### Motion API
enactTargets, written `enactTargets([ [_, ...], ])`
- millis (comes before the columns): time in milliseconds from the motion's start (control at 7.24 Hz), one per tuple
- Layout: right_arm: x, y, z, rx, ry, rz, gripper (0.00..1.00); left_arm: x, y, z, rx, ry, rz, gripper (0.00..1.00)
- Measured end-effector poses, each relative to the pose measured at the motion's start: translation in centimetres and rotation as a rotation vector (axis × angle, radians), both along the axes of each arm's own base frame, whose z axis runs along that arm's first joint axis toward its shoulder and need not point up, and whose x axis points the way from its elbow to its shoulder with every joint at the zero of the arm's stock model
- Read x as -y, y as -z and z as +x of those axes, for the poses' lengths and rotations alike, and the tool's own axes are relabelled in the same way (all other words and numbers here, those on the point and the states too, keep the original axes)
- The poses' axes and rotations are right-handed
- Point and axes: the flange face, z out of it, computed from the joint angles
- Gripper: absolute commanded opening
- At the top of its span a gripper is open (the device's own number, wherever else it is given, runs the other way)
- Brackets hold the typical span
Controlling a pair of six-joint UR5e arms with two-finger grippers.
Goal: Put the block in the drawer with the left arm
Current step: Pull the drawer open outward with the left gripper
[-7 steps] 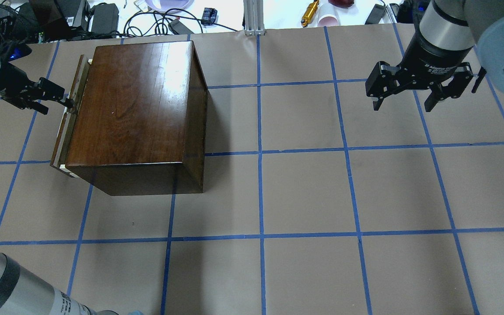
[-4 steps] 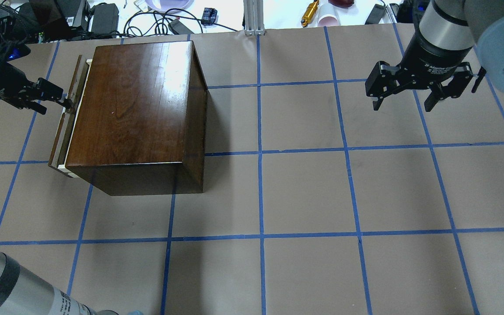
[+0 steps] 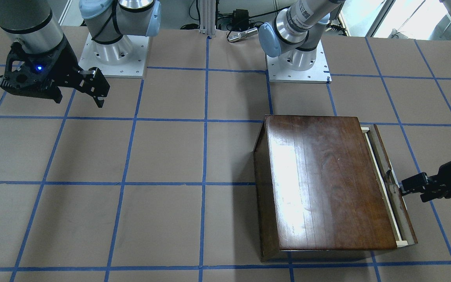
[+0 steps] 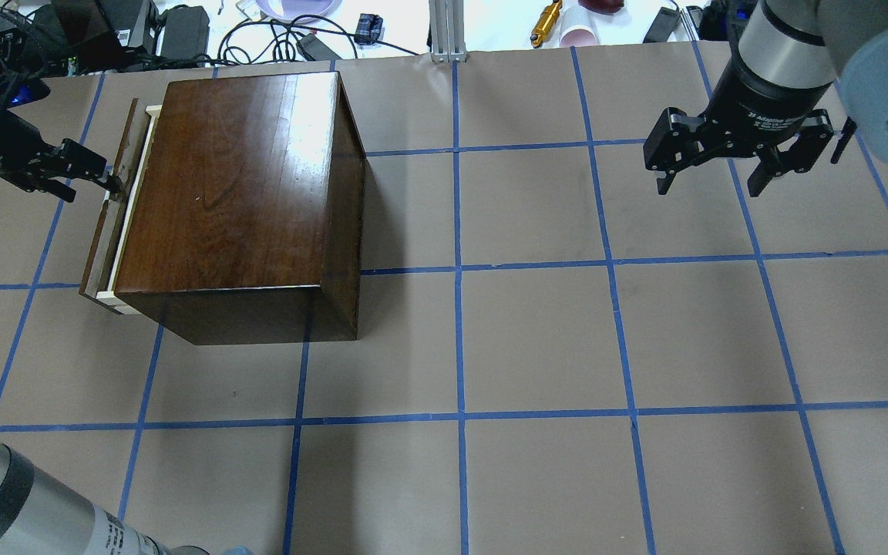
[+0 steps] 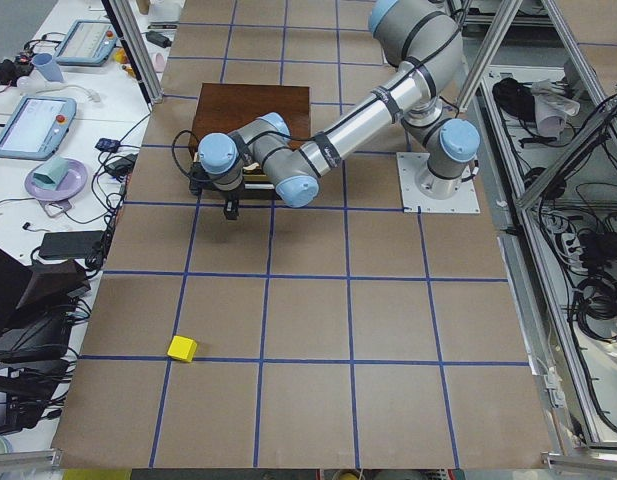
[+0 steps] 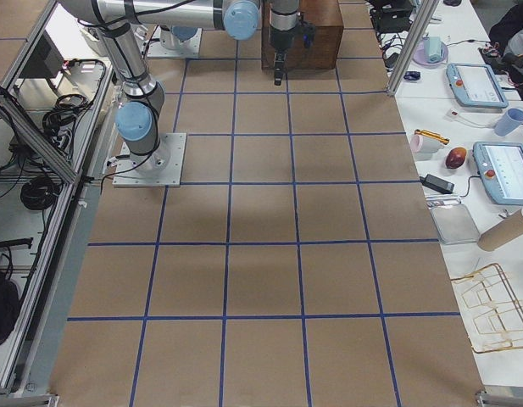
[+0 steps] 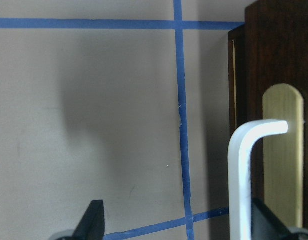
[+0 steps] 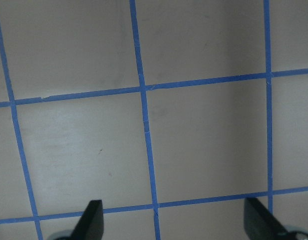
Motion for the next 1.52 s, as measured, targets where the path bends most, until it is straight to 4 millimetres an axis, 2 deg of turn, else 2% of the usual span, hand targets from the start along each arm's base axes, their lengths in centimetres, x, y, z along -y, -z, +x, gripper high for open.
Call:
enactTargets([
  [552, 0.00, 0.00, -0.01, 0.000, 0.000, 0.000, 1.00, 0.30, -0.57, 0.36, 0.020, 0.006, -0.013, 1.00],
  [1519, 0.00, 0.00, 0.00, 0.000, 0.000, 0.000, 1.00, 0.75, -0.24, 1.02, 0.032, 0.040, -0.018, 1.00],
])
